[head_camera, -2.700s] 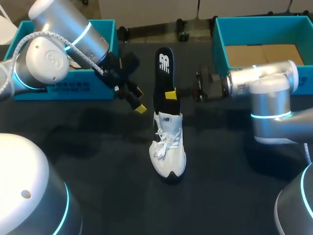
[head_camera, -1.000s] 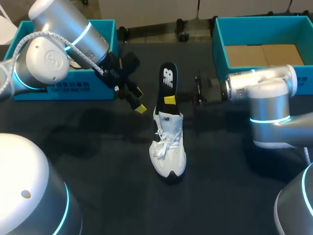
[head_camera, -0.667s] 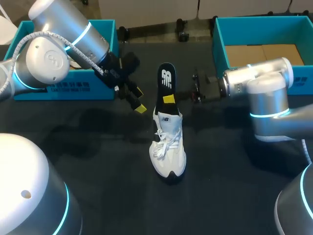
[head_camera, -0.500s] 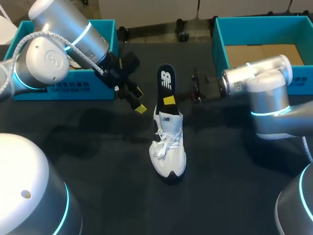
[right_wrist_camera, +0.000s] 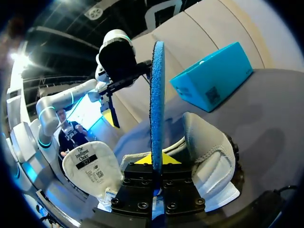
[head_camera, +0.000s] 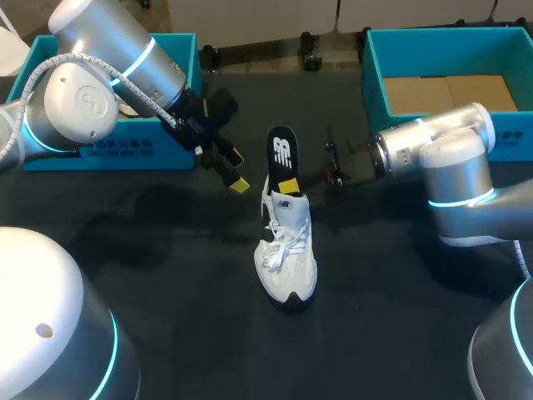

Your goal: Take the shoe out of the shoebox, open the shoe tongue, remove and reinsert the insole, then place the shoe into the shoebox

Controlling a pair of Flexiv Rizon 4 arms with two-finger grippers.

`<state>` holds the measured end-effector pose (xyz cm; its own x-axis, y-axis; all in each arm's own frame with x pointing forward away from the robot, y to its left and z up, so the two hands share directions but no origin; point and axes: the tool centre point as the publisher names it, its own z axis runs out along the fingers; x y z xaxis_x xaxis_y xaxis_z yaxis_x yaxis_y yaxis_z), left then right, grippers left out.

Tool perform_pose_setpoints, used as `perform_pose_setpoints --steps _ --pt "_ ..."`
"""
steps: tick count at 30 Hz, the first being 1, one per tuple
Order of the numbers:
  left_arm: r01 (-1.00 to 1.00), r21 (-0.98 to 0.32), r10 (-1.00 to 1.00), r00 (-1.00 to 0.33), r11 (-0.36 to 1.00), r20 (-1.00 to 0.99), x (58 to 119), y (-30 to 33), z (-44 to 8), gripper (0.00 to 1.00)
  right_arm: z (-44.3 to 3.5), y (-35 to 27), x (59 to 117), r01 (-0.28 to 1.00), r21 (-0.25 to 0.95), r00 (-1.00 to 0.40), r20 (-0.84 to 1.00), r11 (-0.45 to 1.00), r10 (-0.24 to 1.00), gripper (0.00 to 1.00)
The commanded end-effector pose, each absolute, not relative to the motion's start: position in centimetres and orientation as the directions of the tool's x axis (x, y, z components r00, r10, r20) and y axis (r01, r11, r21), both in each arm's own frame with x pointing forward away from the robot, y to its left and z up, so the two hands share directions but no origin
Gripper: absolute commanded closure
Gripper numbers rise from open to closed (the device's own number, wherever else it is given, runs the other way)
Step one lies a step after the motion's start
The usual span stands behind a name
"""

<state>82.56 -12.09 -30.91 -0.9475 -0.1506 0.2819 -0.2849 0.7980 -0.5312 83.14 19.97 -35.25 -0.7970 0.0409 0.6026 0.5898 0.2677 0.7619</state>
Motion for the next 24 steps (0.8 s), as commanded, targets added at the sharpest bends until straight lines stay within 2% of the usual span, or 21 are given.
perform_pose_setpoints --steps 1,3,5,16,24 --pt "-0.285 -0.531 -0.153 -0.948 0.798 0.280 82.4 -12.1 -31.0 0.00 -35.4 20.3 83.2 0.585 0.765 -0.801 0.596 0.270 0.047 1.00" --pt "-0.285 -0.531 -0.153 -0.948 0.798 0.280 82.4 -12.1 -31.0 0.00 -35.0 20.2 83.4 0.573 0.775 -0.812 0.581 0.266 0.058 0.86" --pt "-0.285 -0.531 -0.153 -0.948 0.798 0.280 82.4 -12.1 -31.0 0.00 -34.7 20.1 83.6 0.562 0.785 -0.821 0.567 0.259 0.064 0.78" --pt "-0.285 -0.531 -0.153 -0.948 0.798 0.280 82.4 -12.1 -31.0 0.00 -33.0 20.5 85.2 0.512 0.818 -0.856 0.512 0.262 0.073 0.79" --pt "-0.285 -0.531 -0.153 -0.948 0.798 0.280 82.4 -12.1 -31.0 0.00 -32.8 20.8 86.2 0.501 0.821 -0.861 0.503 0.274 0.067 0.84"
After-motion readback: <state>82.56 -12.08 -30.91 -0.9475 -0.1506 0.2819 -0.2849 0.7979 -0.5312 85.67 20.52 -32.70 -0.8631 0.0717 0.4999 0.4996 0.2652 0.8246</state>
